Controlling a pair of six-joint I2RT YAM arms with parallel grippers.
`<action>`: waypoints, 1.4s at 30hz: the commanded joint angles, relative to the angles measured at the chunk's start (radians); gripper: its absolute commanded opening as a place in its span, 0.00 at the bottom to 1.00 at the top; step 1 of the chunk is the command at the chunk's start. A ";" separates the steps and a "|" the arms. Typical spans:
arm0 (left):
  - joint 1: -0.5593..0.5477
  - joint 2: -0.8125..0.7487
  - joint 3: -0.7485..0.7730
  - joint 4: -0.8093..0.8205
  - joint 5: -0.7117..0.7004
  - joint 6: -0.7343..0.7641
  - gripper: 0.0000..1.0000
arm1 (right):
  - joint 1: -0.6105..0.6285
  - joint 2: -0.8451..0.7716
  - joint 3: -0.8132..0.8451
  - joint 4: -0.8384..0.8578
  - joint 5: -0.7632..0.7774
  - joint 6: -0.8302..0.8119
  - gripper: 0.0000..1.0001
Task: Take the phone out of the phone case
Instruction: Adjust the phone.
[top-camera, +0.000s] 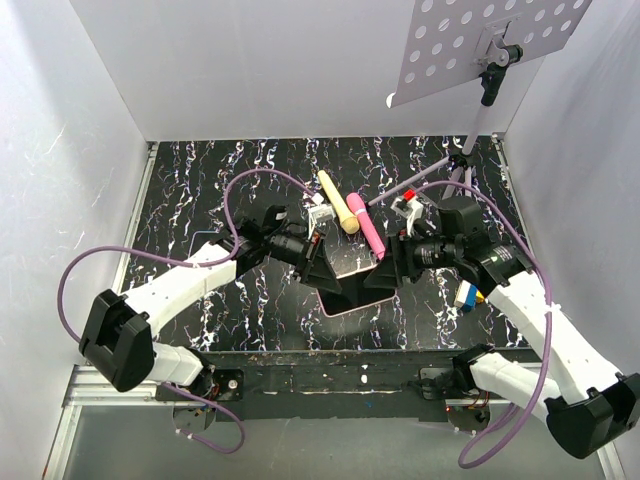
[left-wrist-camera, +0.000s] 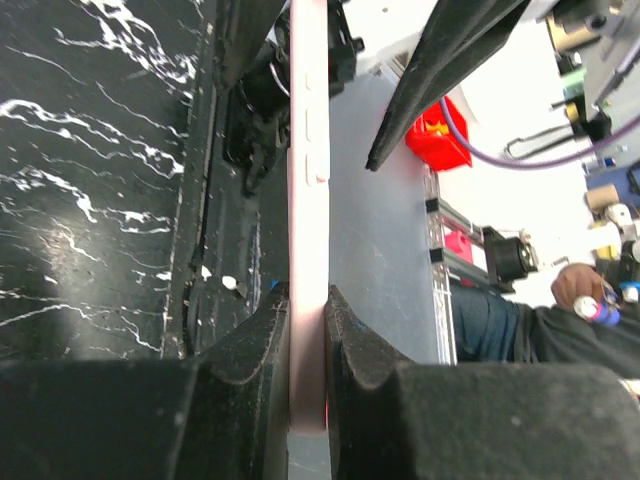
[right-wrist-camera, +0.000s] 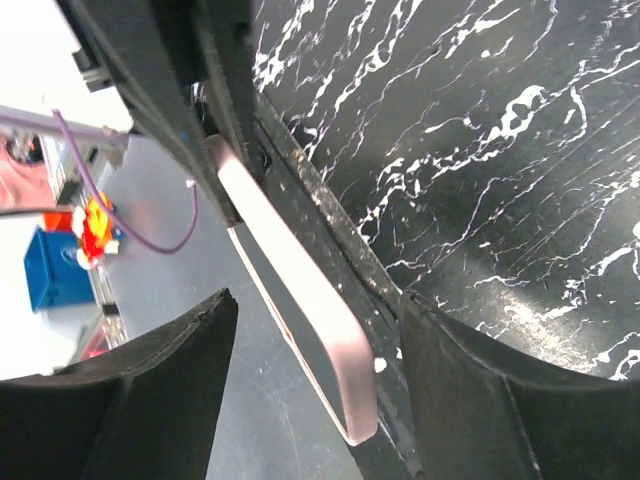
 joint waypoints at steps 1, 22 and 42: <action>0.008 -0.085 -0.018 0.217 -0.068 -0.174 0.00 | -0.092 -0.063 -0.091 0.217 -0.117 0.150 0.73; 0.030 -0.106 -0.129 0.817 -0.041 -0.623 0.00 | -0.195 -0.107 -0.283 0.973 -0.408 0.736 0.56; 0.051 -0.105 -0.135 0.944 -0.163 -0.765 0.00 | -0.200 -0.127 -0.329 1.126 -0.190 0.836 0.01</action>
